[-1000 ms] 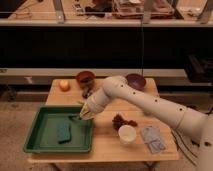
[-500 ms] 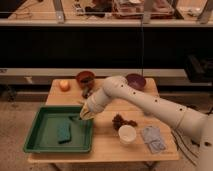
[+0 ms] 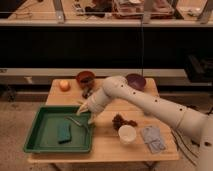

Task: Place fork in tray

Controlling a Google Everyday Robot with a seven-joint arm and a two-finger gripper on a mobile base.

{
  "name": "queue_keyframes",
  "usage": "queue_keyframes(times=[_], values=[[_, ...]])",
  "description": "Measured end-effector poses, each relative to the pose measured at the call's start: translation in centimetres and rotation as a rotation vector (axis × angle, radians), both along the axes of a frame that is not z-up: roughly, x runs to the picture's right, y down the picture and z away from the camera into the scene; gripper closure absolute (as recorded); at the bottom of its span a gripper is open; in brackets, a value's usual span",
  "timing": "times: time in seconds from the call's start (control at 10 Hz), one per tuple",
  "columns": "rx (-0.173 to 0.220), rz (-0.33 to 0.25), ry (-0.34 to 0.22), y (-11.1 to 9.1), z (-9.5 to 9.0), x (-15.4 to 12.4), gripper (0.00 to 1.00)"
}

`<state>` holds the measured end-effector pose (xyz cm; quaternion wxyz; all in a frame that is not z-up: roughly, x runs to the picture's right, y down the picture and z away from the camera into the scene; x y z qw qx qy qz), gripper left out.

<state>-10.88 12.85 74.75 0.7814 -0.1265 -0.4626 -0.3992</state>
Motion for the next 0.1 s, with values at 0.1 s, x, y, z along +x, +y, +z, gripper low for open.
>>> queue_keyframes(times=[0.1], values=[[0.0, 0.0, 0.0, 0.0, 0.0, 0.0, 0.2]])
